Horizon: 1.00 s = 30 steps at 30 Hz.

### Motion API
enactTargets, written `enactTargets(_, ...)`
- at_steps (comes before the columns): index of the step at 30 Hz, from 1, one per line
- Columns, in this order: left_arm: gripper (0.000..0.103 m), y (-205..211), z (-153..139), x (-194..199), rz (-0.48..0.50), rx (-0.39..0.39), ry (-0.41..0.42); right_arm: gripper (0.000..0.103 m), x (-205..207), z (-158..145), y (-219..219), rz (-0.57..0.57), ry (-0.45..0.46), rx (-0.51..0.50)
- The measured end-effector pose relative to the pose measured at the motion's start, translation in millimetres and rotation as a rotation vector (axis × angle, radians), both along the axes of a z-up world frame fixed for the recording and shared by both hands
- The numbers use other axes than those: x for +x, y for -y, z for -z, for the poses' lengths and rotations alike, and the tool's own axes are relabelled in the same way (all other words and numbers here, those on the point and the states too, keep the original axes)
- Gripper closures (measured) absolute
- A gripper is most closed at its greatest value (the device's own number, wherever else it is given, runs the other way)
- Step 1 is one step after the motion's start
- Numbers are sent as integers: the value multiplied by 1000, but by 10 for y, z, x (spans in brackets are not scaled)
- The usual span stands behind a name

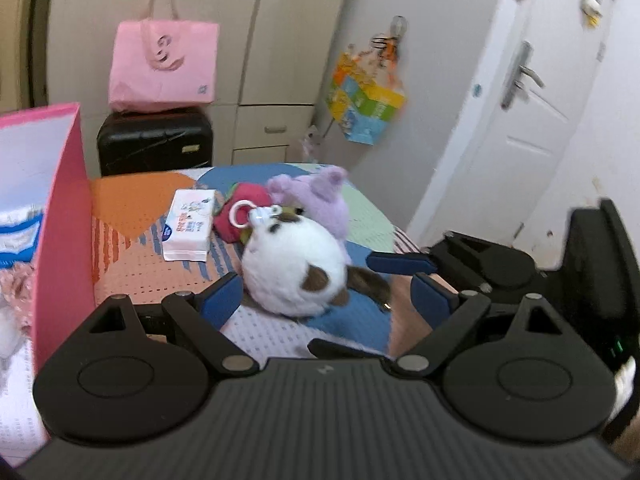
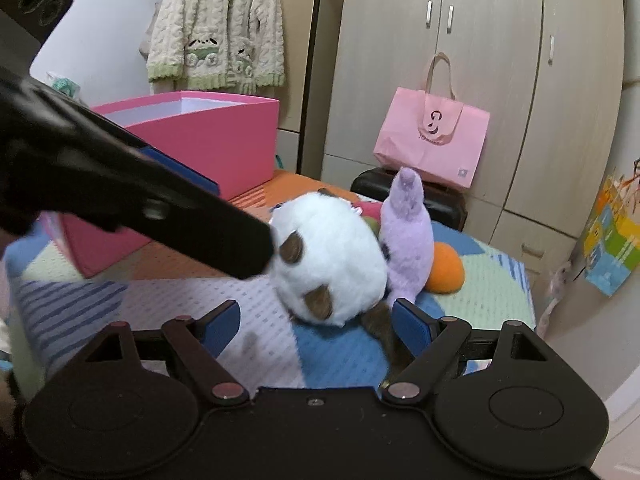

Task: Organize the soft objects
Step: 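Grasp the white-and-brown round plush with the left tool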

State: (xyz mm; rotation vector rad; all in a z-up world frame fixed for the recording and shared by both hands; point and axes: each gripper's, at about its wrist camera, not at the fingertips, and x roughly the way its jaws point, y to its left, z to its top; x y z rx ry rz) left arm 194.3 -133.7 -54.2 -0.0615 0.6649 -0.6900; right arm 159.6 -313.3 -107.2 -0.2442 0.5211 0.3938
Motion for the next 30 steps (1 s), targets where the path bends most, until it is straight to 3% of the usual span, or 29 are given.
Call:
enactTargets(8,12,97,183,229,-44,-19,-5,16,219,95,-73,6,-31,-1)
enactTargets(12,14,154,194,216,-46,21,59,16,254,104,-100,9,-35,2)
enactTargets(18,23,237,276,289,-28,30,4,17,301,125,-86,15,-50,23)
enactTargets(20,36,249,335,307,-41,33,-10,19,308,142,-82,21,-53,23)
enactTargets(24,39,330,330,125,-29,115,87,35,272,164,-113,63,-29,-1)
enactTargets(30,39,297,270,-13,-21,136,81,36,135,154,-173,55,-10,-9)
